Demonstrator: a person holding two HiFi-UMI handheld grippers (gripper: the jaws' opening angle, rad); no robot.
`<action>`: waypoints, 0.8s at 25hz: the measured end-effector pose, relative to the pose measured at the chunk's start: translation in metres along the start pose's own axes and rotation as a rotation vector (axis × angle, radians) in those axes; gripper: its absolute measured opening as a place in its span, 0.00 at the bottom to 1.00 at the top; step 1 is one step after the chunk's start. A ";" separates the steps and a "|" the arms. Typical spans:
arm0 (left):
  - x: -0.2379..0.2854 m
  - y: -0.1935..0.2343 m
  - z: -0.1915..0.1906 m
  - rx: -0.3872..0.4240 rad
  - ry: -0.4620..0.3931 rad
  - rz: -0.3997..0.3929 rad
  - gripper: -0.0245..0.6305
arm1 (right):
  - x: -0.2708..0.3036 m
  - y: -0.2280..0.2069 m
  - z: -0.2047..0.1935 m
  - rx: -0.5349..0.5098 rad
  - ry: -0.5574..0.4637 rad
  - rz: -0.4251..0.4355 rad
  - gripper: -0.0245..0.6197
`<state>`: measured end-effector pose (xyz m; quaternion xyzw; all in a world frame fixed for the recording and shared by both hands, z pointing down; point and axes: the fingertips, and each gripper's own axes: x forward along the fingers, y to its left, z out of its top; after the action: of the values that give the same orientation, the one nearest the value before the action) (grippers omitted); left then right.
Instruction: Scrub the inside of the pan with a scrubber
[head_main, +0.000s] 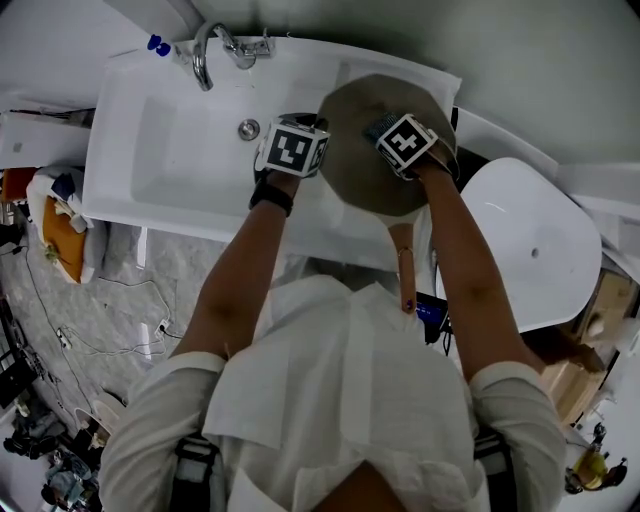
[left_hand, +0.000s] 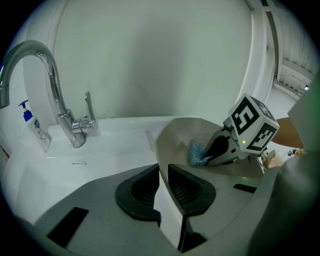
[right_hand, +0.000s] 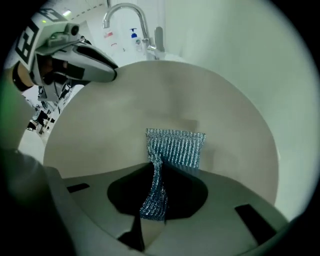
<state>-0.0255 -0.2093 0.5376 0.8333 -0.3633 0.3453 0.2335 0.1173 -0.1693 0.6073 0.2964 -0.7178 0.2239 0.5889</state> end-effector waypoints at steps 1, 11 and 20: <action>0.000 0.000 0.000 -0.001 0.002 0.001 0.14 | 0.001 0.007 0.008 -0.007 -0.036 0.020 0.11; 0.002 0.000 0.001 -0.006 0.002 0.016 0.13 | 0.002 0.109 0.061 -0.162 -0.221 0.348 0.11; 0.000 0.001 0.000 -0.005 0.004 0.043 0.13 | -0.025 0.144 -0.024 -0.324 0.124 0.685 0.11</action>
<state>-0.0262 -0.2105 0.5376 0.8242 -0.3814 0.3507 0.2287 0.0382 -0.0452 0.5917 -0.0719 -0.7644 0.3088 0.5614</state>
